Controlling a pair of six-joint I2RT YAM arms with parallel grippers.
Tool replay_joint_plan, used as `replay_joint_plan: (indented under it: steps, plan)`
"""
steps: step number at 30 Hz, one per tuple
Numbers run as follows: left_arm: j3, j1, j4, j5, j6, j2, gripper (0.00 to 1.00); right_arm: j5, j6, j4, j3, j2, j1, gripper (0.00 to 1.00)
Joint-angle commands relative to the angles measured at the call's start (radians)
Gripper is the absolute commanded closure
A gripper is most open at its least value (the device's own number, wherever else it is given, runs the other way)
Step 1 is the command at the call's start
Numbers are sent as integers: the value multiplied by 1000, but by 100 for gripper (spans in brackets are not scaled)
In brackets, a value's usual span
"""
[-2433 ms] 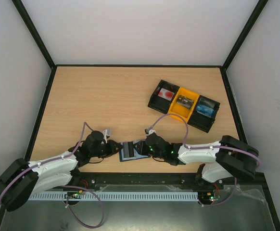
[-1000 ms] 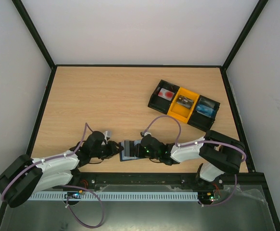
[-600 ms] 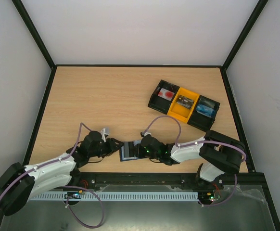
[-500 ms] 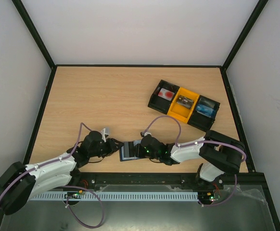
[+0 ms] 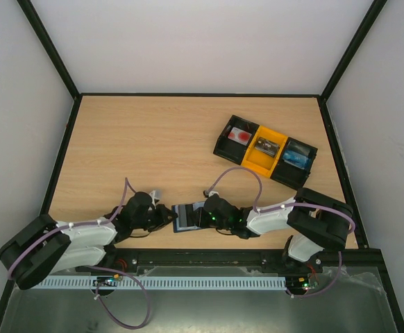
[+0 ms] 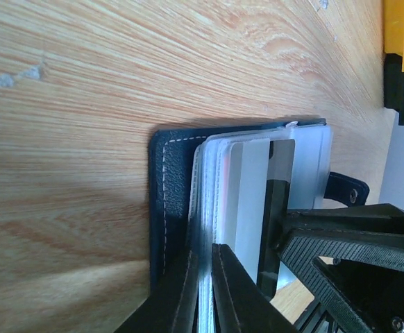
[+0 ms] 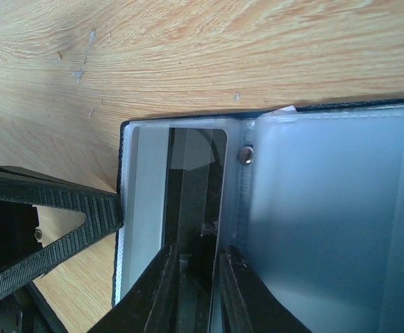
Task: Take the credit cards out of the card holder
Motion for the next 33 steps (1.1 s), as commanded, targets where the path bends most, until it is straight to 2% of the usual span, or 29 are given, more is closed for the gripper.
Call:
replay_joint_plan:
  steps: [1,9,12,14,20,23,28,33]
  plan:
    - [-9,-6,18,-23,18,28,89,15,10,29,-11,4,9,82]
    - [22,-5,-72,-55,39,-2,89,14,18,42,-21,1,9,82]
    - [39,-5,-99,-49,34,-46,85,14,19,44,-23,-1,9,82]
    - [42,-6,-98,-41,20,-78,80,16,19,45,-24,-3,8,82]
    - [37,-9,-69,-31,1,-116,81,17,21,47,-24,-1,8,82]
    - [28,-10,-41,-27,0,-92,83,15,22,49,-22,0,9,82]
    - [-9,-11,135,35,-13,11,86,15,23,50,-25,0,9,82]
    - [3,-12,116,33,6,101,87,21,22,45,-26,0,9,82]
